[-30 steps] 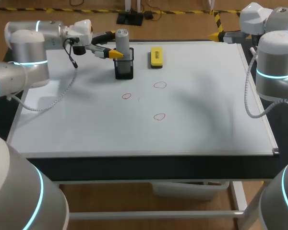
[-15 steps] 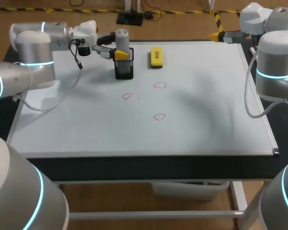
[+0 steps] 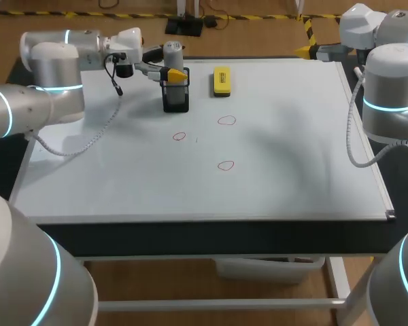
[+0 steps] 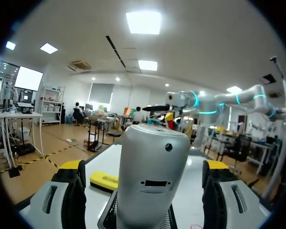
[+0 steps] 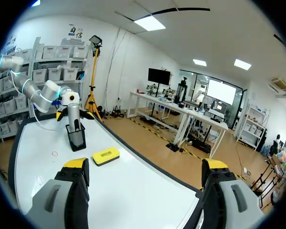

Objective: Pick up the inspection probe, press it on each red-marked spot on the whiteboard one by one, put down the probe, pick up the eraser, and wipe off all the red marks.

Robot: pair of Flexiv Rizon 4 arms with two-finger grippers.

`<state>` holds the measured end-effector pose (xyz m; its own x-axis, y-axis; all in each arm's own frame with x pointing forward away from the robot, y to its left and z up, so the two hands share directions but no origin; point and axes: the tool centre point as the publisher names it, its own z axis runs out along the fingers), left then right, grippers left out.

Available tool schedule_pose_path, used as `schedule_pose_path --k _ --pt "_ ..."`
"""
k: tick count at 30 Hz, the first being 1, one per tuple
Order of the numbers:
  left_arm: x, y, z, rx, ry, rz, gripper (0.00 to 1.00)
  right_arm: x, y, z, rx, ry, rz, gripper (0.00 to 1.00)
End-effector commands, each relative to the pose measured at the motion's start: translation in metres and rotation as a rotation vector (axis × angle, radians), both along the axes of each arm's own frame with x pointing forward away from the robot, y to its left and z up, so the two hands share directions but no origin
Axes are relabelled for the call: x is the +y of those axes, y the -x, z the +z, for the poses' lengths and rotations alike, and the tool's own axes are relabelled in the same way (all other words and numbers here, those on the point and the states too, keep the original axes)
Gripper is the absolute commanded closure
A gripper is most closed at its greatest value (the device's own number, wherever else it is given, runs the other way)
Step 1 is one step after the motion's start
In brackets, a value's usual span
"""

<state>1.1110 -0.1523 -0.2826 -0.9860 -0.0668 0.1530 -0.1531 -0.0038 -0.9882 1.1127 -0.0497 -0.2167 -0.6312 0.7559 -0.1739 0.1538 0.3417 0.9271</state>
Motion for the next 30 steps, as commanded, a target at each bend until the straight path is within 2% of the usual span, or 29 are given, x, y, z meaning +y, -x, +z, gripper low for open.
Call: schedule_pose_path --k 1,10,12,15,16,18,19,20,30 --pt "-0.001 -0.002 -0.002 0.002 0.002 -0.001 0.0 0.0 -0.001 0.0 0.002 0.001 0.001 0.0" --pt "0.001 -0.003 0.003 -0.003 0.016 0.008 0.02 0.0 -0.001 0.0 0.002 0.001 0.001 0.0" --pt "0.002 -0.004 0.004 -0.005 0.02 0.008 0.18 0.0 -0.001 0.0 0.002 0.001 0.001 0.0" --pt "0.002 -0.004 0.005 -0.01 0.018 0.005 0.29 0.0 -0.001 0.0 0.002 0.001 0.001 0.0" --pt "0.003 -0.004 0.005 -0.011 0.017 0.003 0.51 0.0 -0.001 0.0 0.002 0.001 0.001 0.0" --pt "0.003 -0.003 0.004 -0.011 0.014 -0.001 0.62 0.0 -0.001 0.0 0.002 0.001 0.001 0.0" --pt "0.004 -0.003 0.003 -0.012 0.012 -0.007 0.92 0.0 -0.001 0.0 0.002 0.001 0.001 0.0" --pt "0.004 -0.002 0.003 -0.012 0.012 -0.01 1.0 0.0 -0.001 0.0 0.002 0.001 0.001 0.0" --pt "0.005 0.004 0.009 -0.033 0.009 -0.033 1.0 0.0 -0.001 0.0 0.002 0.001 0.001 0.0"
